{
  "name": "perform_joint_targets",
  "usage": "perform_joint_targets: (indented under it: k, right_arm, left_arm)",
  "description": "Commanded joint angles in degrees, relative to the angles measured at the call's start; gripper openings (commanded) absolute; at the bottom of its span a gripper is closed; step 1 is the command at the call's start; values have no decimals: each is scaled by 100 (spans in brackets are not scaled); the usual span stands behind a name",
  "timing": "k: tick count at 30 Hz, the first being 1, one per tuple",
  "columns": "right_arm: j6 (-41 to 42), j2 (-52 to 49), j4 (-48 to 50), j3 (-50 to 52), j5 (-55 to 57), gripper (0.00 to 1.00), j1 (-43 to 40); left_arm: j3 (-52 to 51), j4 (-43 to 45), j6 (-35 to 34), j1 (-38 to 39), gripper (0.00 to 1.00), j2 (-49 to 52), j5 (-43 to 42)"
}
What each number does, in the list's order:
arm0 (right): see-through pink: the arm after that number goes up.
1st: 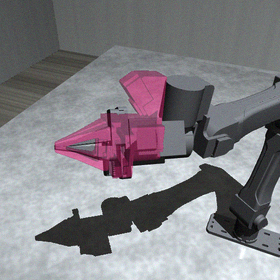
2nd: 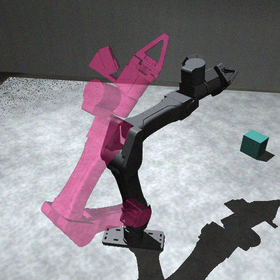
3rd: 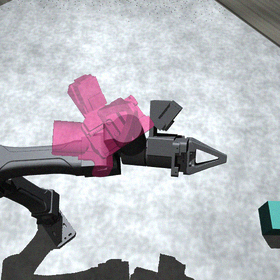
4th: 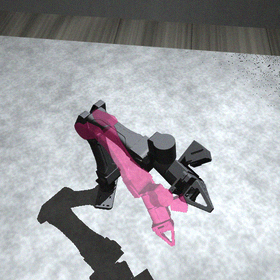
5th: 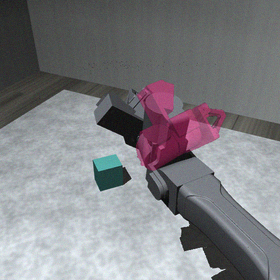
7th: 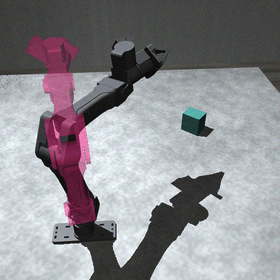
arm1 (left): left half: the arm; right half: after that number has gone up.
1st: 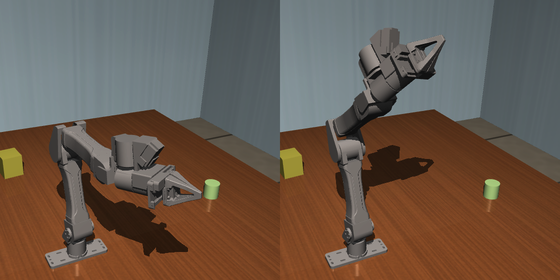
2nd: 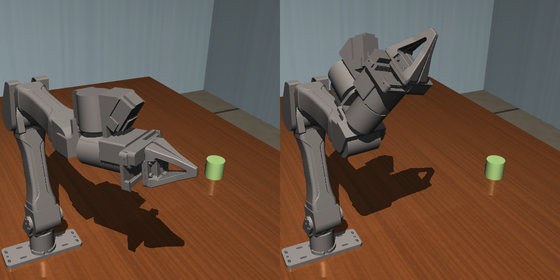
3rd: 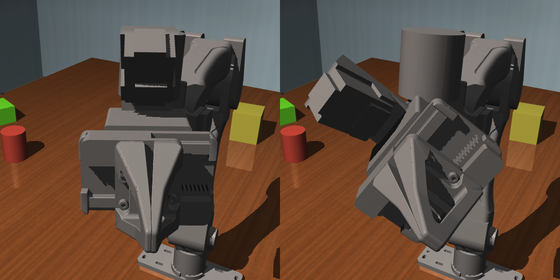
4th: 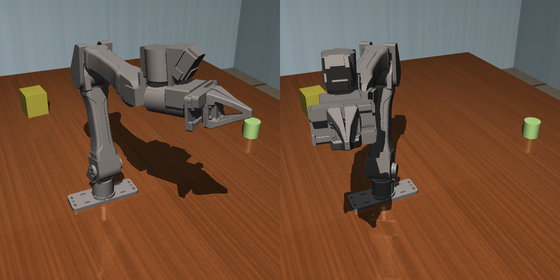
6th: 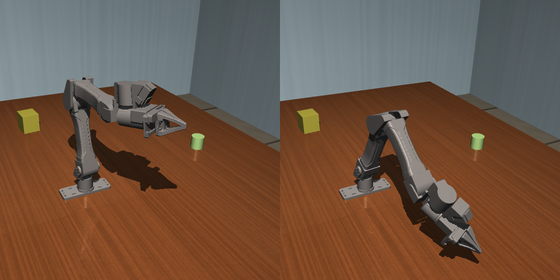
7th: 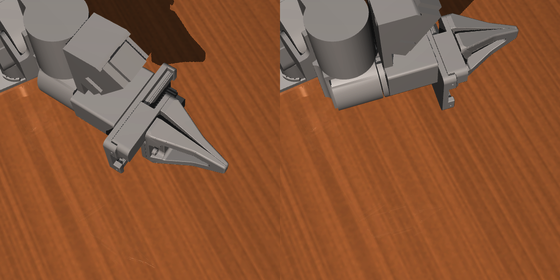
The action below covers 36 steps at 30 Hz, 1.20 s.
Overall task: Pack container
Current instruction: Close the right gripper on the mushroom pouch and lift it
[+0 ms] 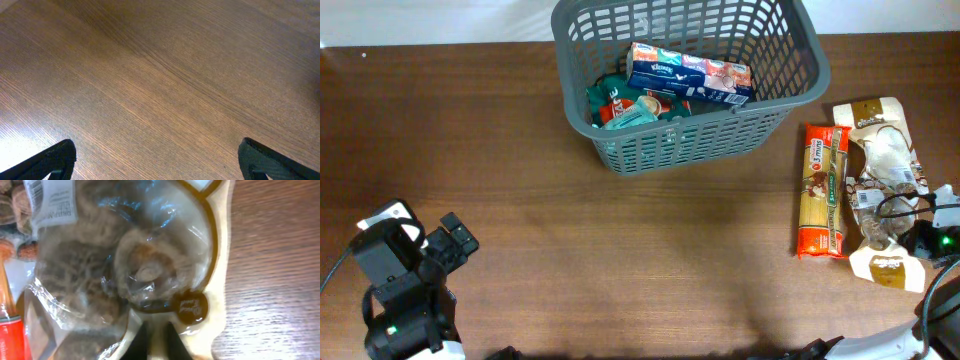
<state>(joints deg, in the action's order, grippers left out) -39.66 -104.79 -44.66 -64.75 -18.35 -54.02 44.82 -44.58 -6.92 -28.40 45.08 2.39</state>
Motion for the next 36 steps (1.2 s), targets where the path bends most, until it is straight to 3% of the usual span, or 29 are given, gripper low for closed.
perform_joint_targets:
  k: [1,10,11,12,17,36]
  right_arm:
    - [-57,-157,-24,122,94,4,-4]
    - [-57,-157,-26,122,72,4,-4]
    - [-57,-157,-24,122,72,8,-4]
    - [-57,-157,-24,122,72,19,-4]
    - [-57,-157,15,122,46,99,-4]
    - [-798,-155,96,92,-844,99,0]
  left_arm:
    - [-22,-4,52,28,99,-4,63]
    - [-22,-4,52,28,99,-4,63]
    - [-22,-4,52,28,99,-4,63]
    - [-22,-4,52,28,99,-4,63]
    - [-22,-4,52,28,99,-4,63]
    - [-22,-2,52,28,99,-4,61]
